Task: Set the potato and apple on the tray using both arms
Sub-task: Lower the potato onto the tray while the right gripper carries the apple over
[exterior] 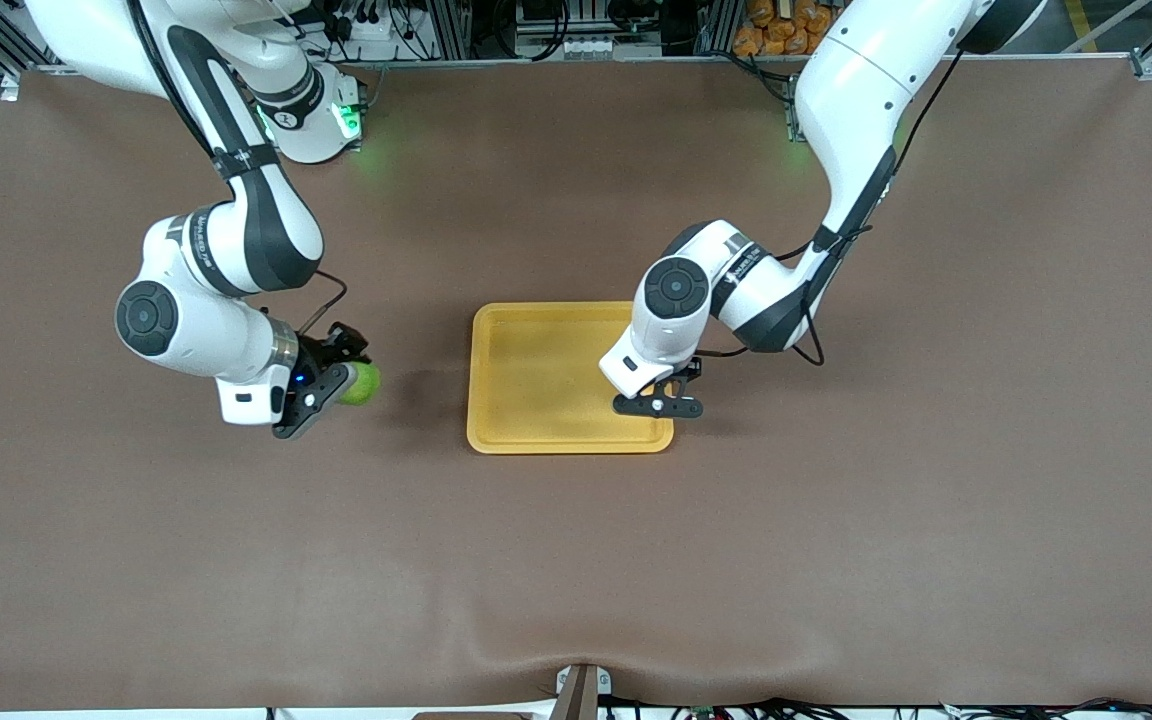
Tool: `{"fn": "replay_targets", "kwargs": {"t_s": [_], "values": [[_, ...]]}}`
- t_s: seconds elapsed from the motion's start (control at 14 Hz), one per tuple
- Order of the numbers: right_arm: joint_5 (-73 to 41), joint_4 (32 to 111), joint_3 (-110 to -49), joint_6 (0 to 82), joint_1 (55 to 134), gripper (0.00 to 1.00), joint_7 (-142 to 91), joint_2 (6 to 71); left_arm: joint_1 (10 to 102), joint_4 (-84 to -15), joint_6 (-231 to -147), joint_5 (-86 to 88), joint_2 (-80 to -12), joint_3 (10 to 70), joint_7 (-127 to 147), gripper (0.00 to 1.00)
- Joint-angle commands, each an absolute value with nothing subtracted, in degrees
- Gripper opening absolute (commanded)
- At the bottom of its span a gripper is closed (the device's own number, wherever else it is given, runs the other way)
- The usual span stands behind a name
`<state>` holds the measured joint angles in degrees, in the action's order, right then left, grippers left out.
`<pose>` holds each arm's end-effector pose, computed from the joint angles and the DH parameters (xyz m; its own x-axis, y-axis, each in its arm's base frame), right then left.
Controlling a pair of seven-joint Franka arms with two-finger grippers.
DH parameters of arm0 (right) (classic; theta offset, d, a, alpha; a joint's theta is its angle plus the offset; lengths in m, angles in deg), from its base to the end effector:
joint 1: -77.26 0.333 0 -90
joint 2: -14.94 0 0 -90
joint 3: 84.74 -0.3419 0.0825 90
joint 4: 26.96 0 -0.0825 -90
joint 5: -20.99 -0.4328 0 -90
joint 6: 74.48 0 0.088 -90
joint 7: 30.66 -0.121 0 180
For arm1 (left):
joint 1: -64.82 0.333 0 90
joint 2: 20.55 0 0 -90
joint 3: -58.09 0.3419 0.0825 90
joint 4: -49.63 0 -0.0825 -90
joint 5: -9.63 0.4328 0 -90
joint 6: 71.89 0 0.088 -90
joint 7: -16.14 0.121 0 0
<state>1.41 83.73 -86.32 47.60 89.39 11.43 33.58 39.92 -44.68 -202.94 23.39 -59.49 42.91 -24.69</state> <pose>0.6258 0.1713 0.2917 0.7222 0.6884 0.0670 0.6726 -0.6764 -0.3000 0.5817 -0.4530 0.2003 0.9959 -0.0904 0.0023 -0.0904 -0.9958 -0.0162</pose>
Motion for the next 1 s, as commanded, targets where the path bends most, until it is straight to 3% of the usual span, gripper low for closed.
{"fn": "replay_targets", "kwargs": {"t_s": [0.0, 0.21, 0.36, 0.5, 0.57, 0.64, 0.93], "values": [[-3.3, 84.8, -86.3, 49.3, 88.6, 0.0, 21.6, 33.0, 38.9, -42.7, -201.5, 25.3, -60.9, 43.6, -26.4, 0.0], [-4.6, 85.6, -87.3, 54.7, 89.9, 0.0, 30.5, 33.1, 38.8, -42.7, -201.5, 25.3, -61.2, 43.6, -28.3, 0.03], [-5.4, 85.6, -88.4, 54.6, 91.8, 0.0, 32.4, 33.5, 38.2, -42.7, -201.6, 25.3, -61.6, 43.6, -29.9, 0.14], [-5.3, 85.3, -88.3, 55.8, 95.0, 0.0, 32.5, 33.6, 38.2, -42.7, -201.6, 25.2, -61.6, 43.6, -31.1, 0.39], [-5.2, 85.2, -88.4, 57.9, 95.2, 0.0, 33.5, 34.4, 38.1, -42.7, -201.6, 25.3, -61.8, 43.6, -31.7, 0.77], [-5.2, 85.1, -88.5, 60.2, 96.2, 0.0, 36.6, 35.4, 38.1, -42.5, -201.7, 25.3, -61.8, 43.6, -31.5, 1.0], [-5.4, 84.8, -88.5, 66.5, 101.1, 0.0, 40.7, 37.7, 38.7, -40.3, -201.5, 25.3, -60.5, 43.6, -31.1, 1.0]]}}
